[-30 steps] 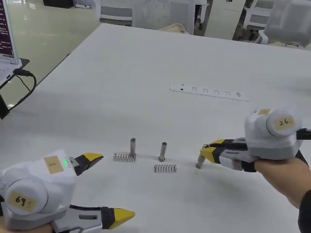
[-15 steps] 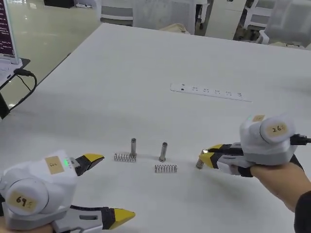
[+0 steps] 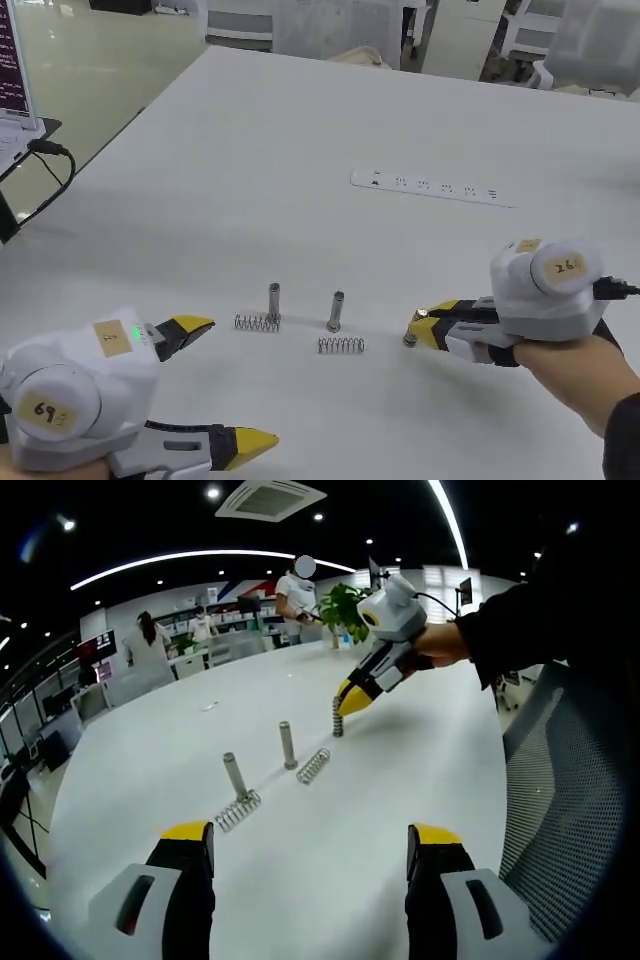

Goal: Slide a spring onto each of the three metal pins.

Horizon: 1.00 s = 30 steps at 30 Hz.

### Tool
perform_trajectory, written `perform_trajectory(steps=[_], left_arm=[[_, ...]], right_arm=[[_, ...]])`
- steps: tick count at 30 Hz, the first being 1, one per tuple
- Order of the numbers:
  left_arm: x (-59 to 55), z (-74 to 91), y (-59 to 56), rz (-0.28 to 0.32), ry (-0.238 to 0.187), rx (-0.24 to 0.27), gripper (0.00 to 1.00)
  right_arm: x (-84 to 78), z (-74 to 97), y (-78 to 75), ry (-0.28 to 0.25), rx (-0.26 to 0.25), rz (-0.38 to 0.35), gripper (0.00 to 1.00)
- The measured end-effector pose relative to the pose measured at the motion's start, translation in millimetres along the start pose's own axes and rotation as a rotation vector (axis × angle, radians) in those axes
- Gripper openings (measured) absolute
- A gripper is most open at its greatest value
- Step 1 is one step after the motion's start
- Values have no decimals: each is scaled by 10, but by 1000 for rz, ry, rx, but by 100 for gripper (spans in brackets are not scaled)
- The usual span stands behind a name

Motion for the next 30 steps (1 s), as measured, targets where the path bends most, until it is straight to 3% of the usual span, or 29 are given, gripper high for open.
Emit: perform_trajectory(steps=[16, 23, 30], left_arm=[[-9, -6, 0, 0, 2, -2, 75], [-1, -16, -8, 0, 1, -5, 75], [13, -27, -15, -3, -2, -7, 75]], right_arm=[[51, 99, -29, -13, -33, 9, 18], [220, 219, 18, -56, -41, 41, 19], [443, 280, 173, -99, -23, 94, 20]])
Point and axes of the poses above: the centre of the closed fingertips' face, and the gripper's own axes: z roughly backward along the fingers, y roughly to its left, x roughly out of its top, the point moved 7 cm from there along z, roughly backward along the fingers, and after that the axes turned 6 degrees about -z, right-handed, at the moved point
